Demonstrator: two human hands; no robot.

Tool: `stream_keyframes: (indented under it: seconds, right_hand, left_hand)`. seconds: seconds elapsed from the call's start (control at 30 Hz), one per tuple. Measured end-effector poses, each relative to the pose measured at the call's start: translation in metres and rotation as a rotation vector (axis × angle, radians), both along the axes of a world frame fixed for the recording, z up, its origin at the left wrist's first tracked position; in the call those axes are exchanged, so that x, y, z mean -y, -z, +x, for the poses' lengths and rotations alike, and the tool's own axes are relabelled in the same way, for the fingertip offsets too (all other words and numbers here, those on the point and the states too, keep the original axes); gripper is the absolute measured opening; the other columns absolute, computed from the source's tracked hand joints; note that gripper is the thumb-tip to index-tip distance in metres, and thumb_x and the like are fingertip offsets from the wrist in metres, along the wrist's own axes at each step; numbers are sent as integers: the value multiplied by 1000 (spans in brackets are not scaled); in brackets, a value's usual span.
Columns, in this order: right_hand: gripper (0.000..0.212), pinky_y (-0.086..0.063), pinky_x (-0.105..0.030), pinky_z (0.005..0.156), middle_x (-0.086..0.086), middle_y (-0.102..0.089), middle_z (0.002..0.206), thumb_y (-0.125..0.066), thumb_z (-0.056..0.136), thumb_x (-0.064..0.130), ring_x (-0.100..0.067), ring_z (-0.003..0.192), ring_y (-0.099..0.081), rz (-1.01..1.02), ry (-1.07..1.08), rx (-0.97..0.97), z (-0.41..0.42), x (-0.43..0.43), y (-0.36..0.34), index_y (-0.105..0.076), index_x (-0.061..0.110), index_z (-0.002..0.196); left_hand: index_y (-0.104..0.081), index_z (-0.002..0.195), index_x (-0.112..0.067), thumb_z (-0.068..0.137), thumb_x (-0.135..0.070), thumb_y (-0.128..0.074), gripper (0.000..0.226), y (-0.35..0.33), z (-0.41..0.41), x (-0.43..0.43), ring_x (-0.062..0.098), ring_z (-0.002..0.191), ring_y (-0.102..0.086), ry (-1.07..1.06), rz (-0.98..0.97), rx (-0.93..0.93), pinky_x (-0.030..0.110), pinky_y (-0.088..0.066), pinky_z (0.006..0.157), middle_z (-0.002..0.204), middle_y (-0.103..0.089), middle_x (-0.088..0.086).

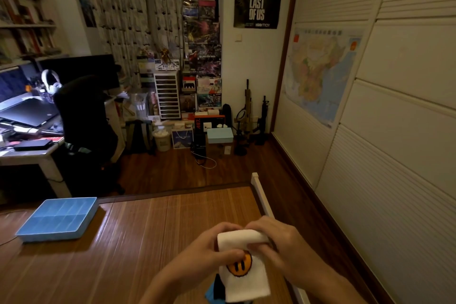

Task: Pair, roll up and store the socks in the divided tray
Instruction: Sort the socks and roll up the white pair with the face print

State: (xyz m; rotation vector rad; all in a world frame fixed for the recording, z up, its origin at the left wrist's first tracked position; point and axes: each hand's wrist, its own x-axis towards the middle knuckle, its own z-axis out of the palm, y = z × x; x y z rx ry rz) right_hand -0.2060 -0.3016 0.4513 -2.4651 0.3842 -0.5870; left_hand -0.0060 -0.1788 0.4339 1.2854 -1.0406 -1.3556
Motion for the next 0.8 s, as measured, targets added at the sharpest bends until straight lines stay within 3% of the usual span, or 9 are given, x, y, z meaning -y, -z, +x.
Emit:
stream_keyframes:
  seconds: [0.13, 0.27, 0.37, 0.43, 0.57, 0.7, 0.8]
  right_hand:
    - [35, -54, -26, 92, 9, -62, 120, -66, 96, 21, -3, 112, -59, -113, -24, 107, -2, -1, 6, -58, 28, 129]
    - [35, -55, -26, 92, 5, -66, 121, -69, 95, 20, -5, 114, -62, -192, -35, 237, -1, -2, 7, -60, 21, 129]
    - [38, -57, -27, 90, 0, -66, 122, -74, 92, 14, -8, 112, -64, -238, -44, 258, -1, -1, 10, -62, 15, 128]
    - [39, -57, -27, 90, 1, -65, 123, -73, 92, 13, -8, 113, -63, -252, -45, 226, -2, 0, 11, -62, 14, 130]
    - [40, -52, -26, 98, 19, -54, 129, -63, 97, 28, -4, 120, -56, -95, -56, 72, -3, 1, 9, -56, 28, 136]
    - [43, -54, -31, 93, 25, -57, 121, -63, 94, 51, -1, 112, -59, 128, -35, -88, -1, 5, -1, -54, 41, 135]
    - [39, -54, -28, 92, 26, -57, 118, -63, 94, 48, 4, 110, -57, 44, -27, -122, 0, 8, -8, -54, 43, 131]
  left_hand:
    - [-63, 126, -34, 90, -30, -79, 40, -6, 4, 2, 23, 114, -68, 31, -20, 92, 38, -56, 95, 122, -69, -2]
    - [-64, 129, -32, 91, -37, -76, 40, -13, 7, 4, 30, 119, -66, 52, 63, -63, 44, -55, 100, 130, -65, 10]
    - [-64, 131, -27, 95, -43, -69, 40, -18, 10, 5, 31, 116, -66, 87, 117, -172, 40, -56, 93, 134, -60, 17]
    - [-63, 132, -25, 91, -39, -76, 45, -18, 12, 6, 33, 117, -67, 93, 129, -182, 38, -57, 90, 133, -62, 18]
    - [-60, 131, -34, 84, -36, -82, 52, -16, 14, 9, 30, 117, -69, 49, 83, 31, 47, -57, 99, 130, -67, 10]
    - [-56, 128, -45, 88, -36, -80, 47, -18, 10, 11, 26, 114, -69, 63, -87, 286, 46, -59, 95, 129, -68, 4]
    - [-52, 128, -48, 87, -40, -80, 50, -22, 9, 12, 22, 113, -70, 68, -149, 390, 42, -61, 91, 128, -68, 1]
